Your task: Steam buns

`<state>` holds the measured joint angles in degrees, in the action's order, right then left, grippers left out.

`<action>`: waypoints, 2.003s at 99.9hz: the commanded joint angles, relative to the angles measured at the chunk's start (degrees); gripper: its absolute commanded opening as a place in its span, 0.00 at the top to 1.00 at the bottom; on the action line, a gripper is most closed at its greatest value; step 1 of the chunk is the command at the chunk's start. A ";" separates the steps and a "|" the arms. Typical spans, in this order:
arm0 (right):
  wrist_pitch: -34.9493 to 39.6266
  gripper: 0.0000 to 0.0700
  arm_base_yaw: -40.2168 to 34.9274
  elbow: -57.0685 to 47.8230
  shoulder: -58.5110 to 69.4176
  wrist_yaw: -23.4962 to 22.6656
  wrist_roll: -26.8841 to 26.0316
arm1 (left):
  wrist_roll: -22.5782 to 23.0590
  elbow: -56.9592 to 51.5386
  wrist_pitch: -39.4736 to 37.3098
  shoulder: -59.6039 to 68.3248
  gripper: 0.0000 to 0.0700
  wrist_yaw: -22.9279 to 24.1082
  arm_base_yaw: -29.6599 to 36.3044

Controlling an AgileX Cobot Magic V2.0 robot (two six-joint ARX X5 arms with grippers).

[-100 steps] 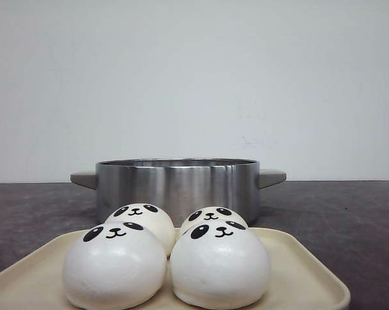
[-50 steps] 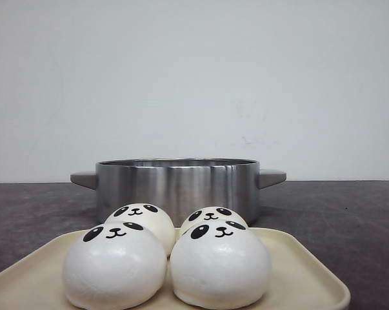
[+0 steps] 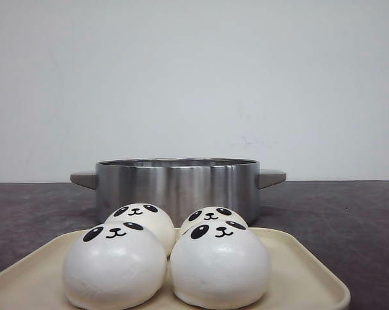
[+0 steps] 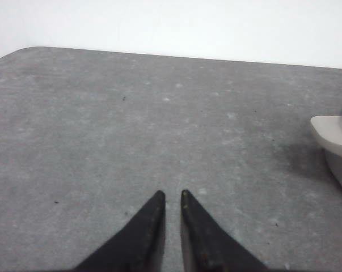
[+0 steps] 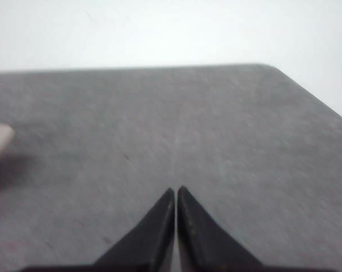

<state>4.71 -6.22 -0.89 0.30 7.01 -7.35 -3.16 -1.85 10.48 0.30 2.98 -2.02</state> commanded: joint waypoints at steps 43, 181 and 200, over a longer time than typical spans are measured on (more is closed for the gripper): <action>1.79 1.00 0.00 -16.94 2.69 -16.00 -15.47 | -32.13 -9.62 -0.55 1.40 0.99 -16.20 -0.11; 35.54 0.22 -36.81 -61.11 80.76 -19.32 -16.70 | -15.08 -49.86 12.87 39.36 0.10 -23.61 8.90; 31.82 0.22 -37.51 -61.11 89.99 -18.91 -17.70 | -15.32 -49.86 12.92 39.36 0.10 -23.61 10.43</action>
<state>37.87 -43.18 -61.12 87.35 -12.12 -23.77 -18.83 -50.89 24.01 39.48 -20.16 8.03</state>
